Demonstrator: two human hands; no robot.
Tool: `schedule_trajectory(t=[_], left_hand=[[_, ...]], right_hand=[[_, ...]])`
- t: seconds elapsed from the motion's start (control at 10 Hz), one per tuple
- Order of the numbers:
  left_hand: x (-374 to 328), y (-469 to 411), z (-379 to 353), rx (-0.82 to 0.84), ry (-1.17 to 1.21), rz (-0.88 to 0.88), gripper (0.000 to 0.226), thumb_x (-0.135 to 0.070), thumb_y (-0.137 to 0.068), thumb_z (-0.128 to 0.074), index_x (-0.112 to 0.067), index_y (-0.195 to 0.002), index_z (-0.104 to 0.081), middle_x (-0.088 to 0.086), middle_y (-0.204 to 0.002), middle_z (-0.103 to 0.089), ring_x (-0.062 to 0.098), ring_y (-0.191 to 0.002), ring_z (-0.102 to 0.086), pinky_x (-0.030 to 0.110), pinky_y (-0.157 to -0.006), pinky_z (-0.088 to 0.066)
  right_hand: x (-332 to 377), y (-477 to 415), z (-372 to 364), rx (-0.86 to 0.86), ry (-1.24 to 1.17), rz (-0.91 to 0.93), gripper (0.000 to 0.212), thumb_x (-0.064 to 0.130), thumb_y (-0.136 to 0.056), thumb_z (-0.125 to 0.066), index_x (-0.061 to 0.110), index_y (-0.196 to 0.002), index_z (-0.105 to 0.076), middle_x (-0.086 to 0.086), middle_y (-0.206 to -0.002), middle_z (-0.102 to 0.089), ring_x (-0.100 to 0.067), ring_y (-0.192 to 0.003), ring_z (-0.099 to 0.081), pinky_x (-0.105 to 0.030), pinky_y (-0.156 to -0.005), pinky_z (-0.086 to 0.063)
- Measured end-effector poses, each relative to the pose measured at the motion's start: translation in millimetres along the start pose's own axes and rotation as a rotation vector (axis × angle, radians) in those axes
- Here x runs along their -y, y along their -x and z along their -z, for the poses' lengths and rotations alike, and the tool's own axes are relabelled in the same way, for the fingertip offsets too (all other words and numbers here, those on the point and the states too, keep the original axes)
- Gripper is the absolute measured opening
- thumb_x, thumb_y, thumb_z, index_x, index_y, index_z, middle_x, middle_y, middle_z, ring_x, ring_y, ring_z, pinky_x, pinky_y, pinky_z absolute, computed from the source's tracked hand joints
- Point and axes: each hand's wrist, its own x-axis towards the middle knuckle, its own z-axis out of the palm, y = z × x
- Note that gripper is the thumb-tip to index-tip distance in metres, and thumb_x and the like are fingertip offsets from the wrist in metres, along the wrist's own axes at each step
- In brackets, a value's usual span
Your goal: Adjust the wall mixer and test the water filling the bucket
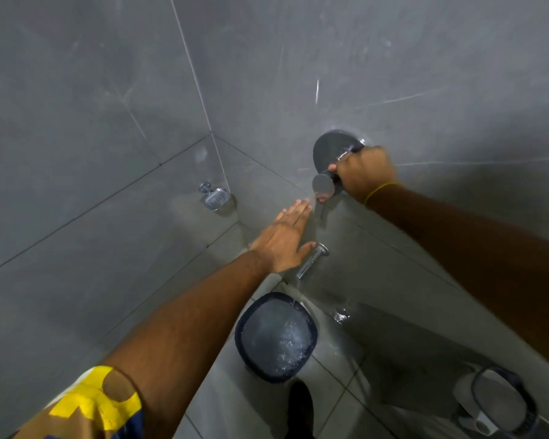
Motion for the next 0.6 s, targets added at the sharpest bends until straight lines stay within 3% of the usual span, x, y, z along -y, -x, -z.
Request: schedule_trajectory(t=[0.1, 0.2, 0.3, 0.4, 0.5, 0.6], left_hand=[[4, 26, 6, -0.028, -0.038, -0.001, 0.084, -0.047, -0.105, -0.044, -0.006, -0.165, -0.001, 0.013, -0.174, 0.001, 0.023, -0.160, 0.002, 0.039, -0.128, -0.001], [3, 58, 21, -0.081, -0.077, 0.009, 0.082, -0.046, -0.107, -0.043, -0.004, -0.164, -0.003, 0.013, -0.174, 0.002, 0.024, -0.161, 0.003, 0.041, -0.130, -0.001], [-4, 98, 44, -0.194, -0.105, 0.014, 0.079, -0.045, -0.108, -0.042, -0.003, -0.164, -0.006, 0.013, -0.174, 0.003, 0.025, -0.161, 0.005, 0.042, -0.130, -0.003], [-13, 142, 80, -0.296, -0.146, 0.018, 0.077, -0.046, -0.108, -0.040, -0.005, -0.164, -0.006, 0.008, -0.173, 0.006, 0.023, -0.160, 0.008, 0.040, -0.130, -0.002], [-22, 184, 125, -0.397, -0.184, 0.015, 0.078, -0.049, -0.108, -0.036, -0.008, -0.165, -0.003, 0.006, -0.173, 0.010, 0.020, -0.159, 0.013, 0.035, -0.129, 0.008], [-39, 230, 171, -0.521, -0.176, -0.055, 0.078, -0.049, -0.106, -0.040, -0.006, -0.164, -0.011, 0.006, -0.173, 0.002, 0.022, -0.160, 0.004, 0.037, -0.129, -0.002]], right_hand=[[12, 3, 4, 0.017, -0.117, -0.181, 0.039, 0.042, -0.094, -0.063, 0.016, -0.067, -0.074, 0.001, -0.062, -0.073, -0.018, -0.061, -0.072, -0.019, -0.056, -0.045], [14, 7, 24, 0.101, -0.263, -0.278, 0.034, 0.034, -0.104, -0.047, 0.014, -0.101, -0.075, -0.006, -0.096, -0.078, -0.024, -0.093, -0.073, -0.027, -0.072, -0.052], [31, 33, 48, 0.120, -0.494, -0.471, 0.035, 0.025, -0.105, -0.045, 0.011, -0.132, -0.061, -0.013, -0.127, -0.068, -0.029, -0.116, -0.065, -0.037, -0.093, -0.052], [65, 81, 84, 0.158, -0.619, -0.515, 0.057, 0.030, -0.102, -0.047, 0.005, -0.152, -0.033, -0.016, -0.141, -0.056, -0.033, -0.124, -0.059, -0.038, -0.100, -0.047], [92, 119, 135, 0.043, -0.648, -0.449, 0.064, 0.038, -0.099, -0.051, 0.006, -0.151, -0.029, -0.015, -0.143, -0.053, -0.032, -0.125, -0.056, -0.039, -0.101, -0.047], [106, 152, 201, -0.135, -0.617, -0.361, 0.069, 0.038, -0.096, -0.051, 0.008, -0.153, -0.028, -0.012, -0.153, -0.043, -0.028, -0.138, -0.043, -0.036, -0.114, -0.036]])
